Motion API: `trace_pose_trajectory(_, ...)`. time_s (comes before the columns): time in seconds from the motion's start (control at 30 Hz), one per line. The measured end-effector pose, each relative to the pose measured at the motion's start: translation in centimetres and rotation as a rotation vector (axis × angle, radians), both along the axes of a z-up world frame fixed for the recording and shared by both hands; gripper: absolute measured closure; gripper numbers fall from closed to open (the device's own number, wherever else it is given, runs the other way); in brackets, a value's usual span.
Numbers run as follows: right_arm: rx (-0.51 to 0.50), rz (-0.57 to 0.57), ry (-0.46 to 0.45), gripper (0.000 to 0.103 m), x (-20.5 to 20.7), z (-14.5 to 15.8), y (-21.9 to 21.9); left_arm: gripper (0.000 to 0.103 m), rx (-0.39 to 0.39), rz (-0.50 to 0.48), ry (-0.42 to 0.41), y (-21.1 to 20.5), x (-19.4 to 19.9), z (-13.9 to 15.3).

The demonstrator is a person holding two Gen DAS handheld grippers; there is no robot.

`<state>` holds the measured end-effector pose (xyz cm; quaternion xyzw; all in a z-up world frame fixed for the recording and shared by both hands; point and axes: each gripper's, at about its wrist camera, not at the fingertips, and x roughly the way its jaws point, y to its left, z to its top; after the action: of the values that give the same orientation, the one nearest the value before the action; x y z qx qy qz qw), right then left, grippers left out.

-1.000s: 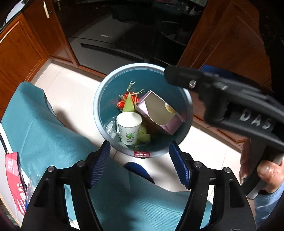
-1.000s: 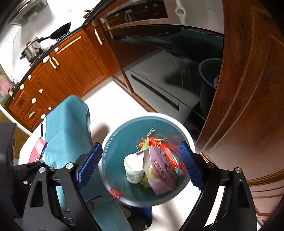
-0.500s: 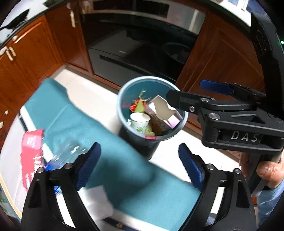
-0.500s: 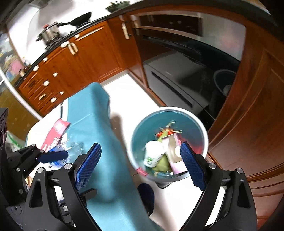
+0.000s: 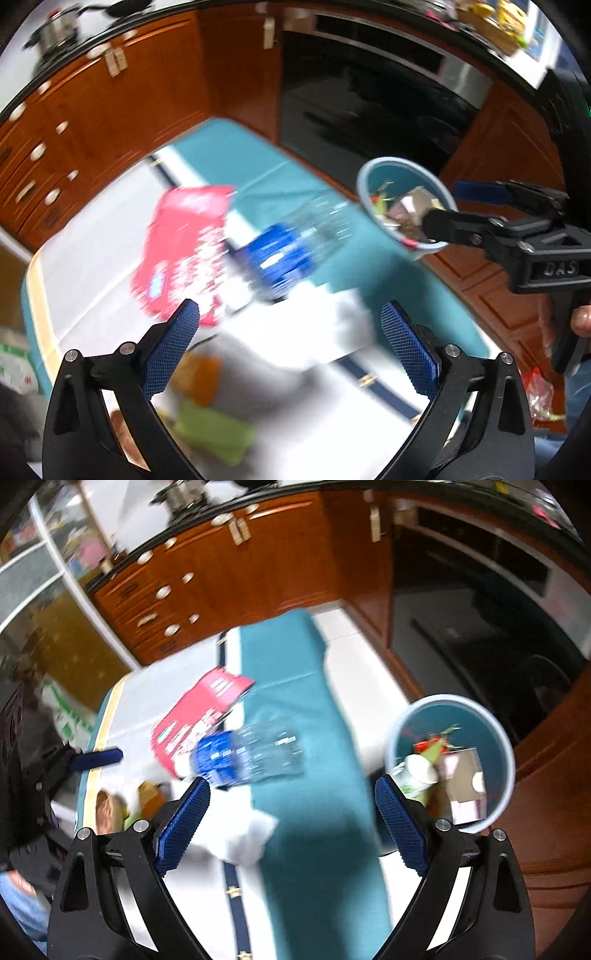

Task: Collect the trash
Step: 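Move both tools back over the paper towel and orange peel on the table, then grasp the white paper towel with the right gripper while the left gripper grasps the orange peel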

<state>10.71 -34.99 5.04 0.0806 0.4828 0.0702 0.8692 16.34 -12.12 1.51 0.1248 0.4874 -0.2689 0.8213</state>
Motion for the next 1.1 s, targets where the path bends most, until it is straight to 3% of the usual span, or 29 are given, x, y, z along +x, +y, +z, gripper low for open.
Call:
trace_pose_trajectory(0.2,0.007,0.077,0.096,0.016,0.7,-3.5,5.0,0.004,0.000,0.123,0.049,7.1,1.0,-2.6)
trace_pose_trajectory(0.33,0.013,0.102,0.174,0.016,1.3,-6.8,7.3,0.004,0.019,0.154,0.078,9.7,1.0,-4.6)
trace_pose_trajectory(0.7,-0.041,0.149,0.274,0.014,2.7,-12.0,11.7,0.004,0.068,0.125,0.102,11.3,1.7,-7.5)
trace_pose_trajectory(1.07,-0.140,0.195,0.172,0.012,1.5,-12.5,13.1,0.004,0.061,0.120,0.124,11.2,2.5,-8.3)
trace_pose_trajectory(1.1,-0.150,0.198,0.166,0.016,1.4,-12.6,13.2,0.004,0.063,0.117,0.125,11.2,2.4,-8.4)
